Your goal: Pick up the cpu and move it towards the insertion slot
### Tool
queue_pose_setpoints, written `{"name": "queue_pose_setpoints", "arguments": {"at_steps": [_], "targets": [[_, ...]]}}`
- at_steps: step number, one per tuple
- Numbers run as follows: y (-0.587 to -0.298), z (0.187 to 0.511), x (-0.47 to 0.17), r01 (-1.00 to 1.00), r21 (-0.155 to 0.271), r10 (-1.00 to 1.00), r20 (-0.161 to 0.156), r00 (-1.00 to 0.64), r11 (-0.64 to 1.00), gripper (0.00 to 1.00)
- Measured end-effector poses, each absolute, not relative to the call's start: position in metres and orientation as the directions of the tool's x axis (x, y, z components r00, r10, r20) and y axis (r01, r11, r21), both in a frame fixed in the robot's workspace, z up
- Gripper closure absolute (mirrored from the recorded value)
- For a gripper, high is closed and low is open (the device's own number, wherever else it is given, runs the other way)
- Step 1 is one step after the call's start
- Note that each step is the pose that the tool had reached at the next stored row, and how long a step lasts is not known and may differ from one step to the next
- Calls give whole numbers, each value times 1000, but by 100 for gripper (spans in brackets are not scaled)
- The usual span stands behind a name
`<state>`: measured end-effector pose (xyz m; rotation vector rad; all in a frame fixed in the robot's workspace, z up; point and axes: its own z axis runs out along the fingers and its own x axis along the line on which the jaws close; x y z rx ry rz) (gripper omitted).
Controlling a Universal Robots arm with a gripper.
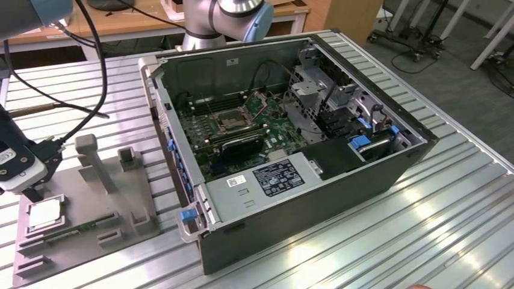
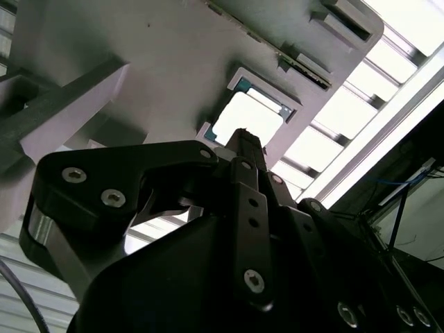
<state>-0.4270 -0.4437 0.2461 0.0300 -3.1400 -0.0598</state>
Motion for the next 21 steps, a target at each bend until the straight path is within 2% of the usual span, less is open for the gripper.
{"name": "queue_pose_setpoints", "arguments": {"at_steps": [21], "targets": [[-444, 240, -427, -19, 38, -19, 0, -1000, 999, 89]]}}
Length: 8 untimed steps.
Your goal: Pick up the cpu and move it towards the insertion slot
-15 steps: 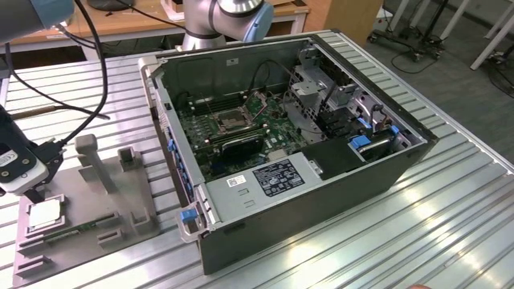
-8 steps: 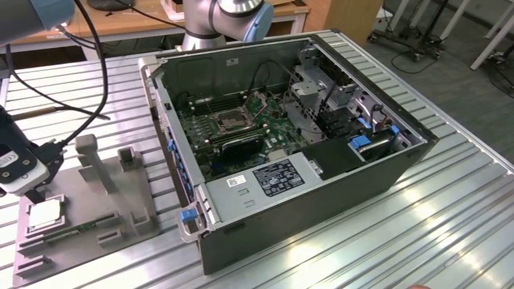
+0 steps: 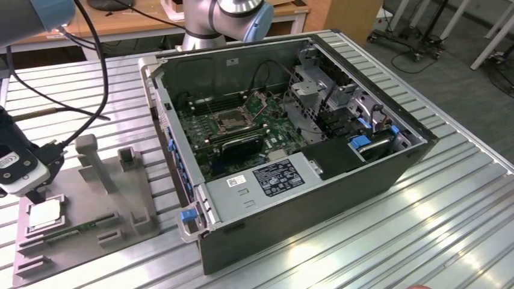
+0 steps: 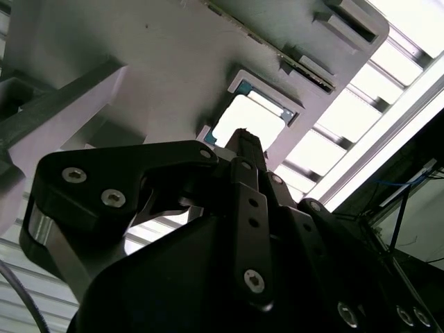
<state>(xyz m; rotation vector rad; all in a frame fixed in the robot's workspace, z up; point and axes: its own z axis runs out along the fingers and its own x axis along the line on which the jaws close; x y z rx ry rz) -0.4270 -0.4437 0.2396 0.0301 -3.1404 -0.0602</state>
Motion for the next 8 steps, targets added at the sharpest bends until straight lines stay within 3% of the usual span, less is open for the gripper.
{"name": "queue_pose_setpoints", "arguments": {"at_steps": [8], "targets": [[-444, 236, -427, -19, 38, -19, 0, -1000, 999, 89]]}}
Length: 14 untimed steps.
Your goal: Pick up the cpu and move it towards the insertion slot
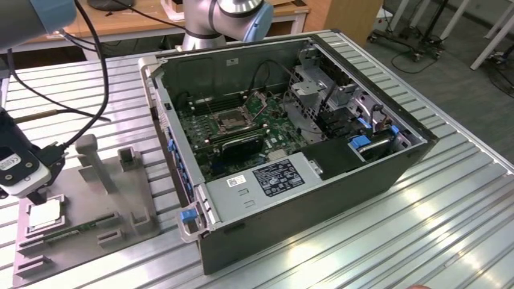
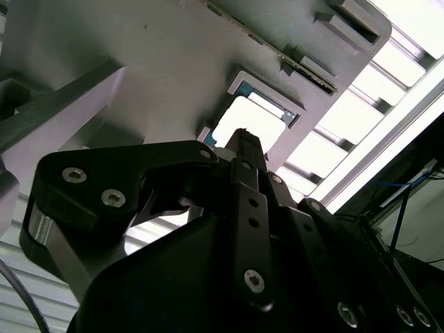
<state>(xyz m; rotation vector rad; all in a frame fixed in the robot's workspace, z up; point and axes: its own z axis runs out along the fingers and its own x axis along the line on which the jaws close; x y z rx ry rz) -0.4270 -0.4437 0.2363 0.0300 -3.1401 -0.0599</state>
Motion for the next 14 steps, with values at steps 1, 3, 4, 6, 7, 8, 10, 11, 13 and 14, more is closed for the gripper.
{"name": "queue_pose_setpoints", "arguments": {"at_steps": [1, 3, 4, 6, 7, 8, 10, 11, 13, 14], "targets": [[-444, 236, -427, -19, 38, -19, 1, -1000, 999, 89], [-444, 236, -427, -19, 38, -19, 1, -1000, 999, 89], [-444, 236, -427, -19, 38, -19, 0, -1000, 999, 89], [-444, 236, -427, -19, 38, -19, 0, -1000, 999, 89], [-444, 235, -427, -19, 38, -19, 0, -1000, 999, 89], [-444, 235, -427, -19, 38, -19, 0, -1000, 999, 89], [-444, 234, -427, -19, 38, -19, 0, -1000, 999, 89], [-444, 234, -427, -19, 38, -19, 0, -1000, 999, 89], [-444, 233, -427, -19, 38, -19, 0, -1000, 999, 89], [-444, 233, -427, -19, 38, -19, 0, -1000, 999, 89]]}}
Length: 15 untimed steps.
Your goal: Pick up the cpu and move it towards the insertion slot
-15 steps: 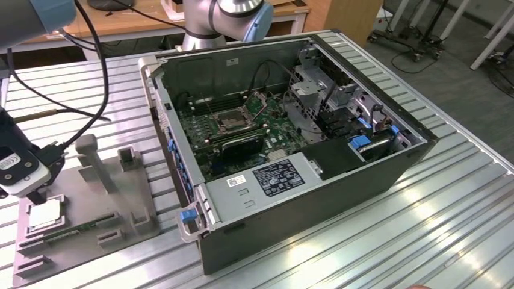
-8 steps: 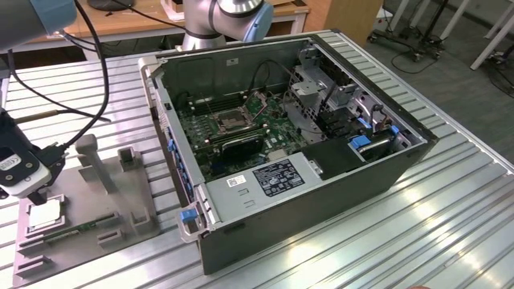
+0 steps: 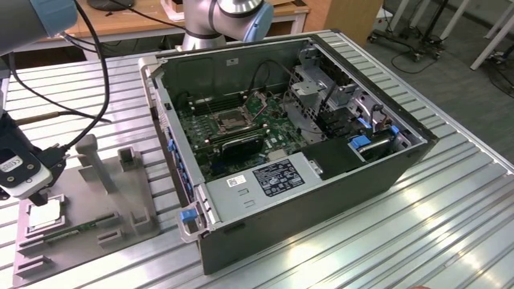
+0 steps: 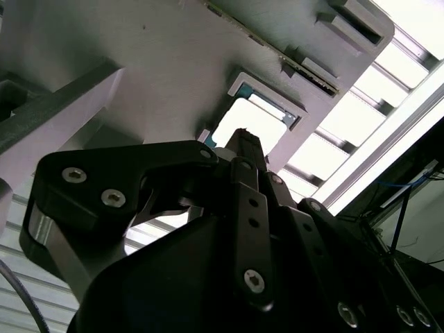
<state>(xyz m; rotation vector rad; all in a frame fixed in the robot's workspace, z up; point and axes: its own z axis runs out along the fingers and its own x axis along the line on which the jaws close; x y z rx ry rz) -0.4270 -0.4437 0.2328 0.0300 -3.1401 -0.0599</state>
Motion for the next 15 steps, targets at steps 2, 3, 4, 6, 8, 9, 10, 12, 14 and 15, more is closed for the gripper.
{"name": "queue_pose_setpoints", "arguments": {"at_steps": [2, 3, 4, 6, 8, 9, 10, 12, 14, 15], "targets": [[-444, 233, -427, -19, 38, -19, 0, -1000, 999, 89], [-444, 233, -427, -19, 38, -19, 0, -1000, 999, 89], [-444, 233, -427, -19, 38, -19, 0, -1000, 999, 89], [-444, 233, -427, -19, 38, -19, 0, -1000, 999, 89], [-444, 233, -427, -19, 38, -19, 0, -1000, 999, 89], [-444, 232, -427, -19, 38, -19, 0, -1000, 999, 89], [-444, 232, -427, -19, 39, -19, 0, -1000, 999, 89], [-444, 230, -427, -19, 38, -19, 0, -1000, 999, 89], [-444, 227, -427, -19, 38, -19, 0, -1000, 999, 89], [-444, 226, -427, -19, 38, -19, 0, -1000, 999, 89]]}}
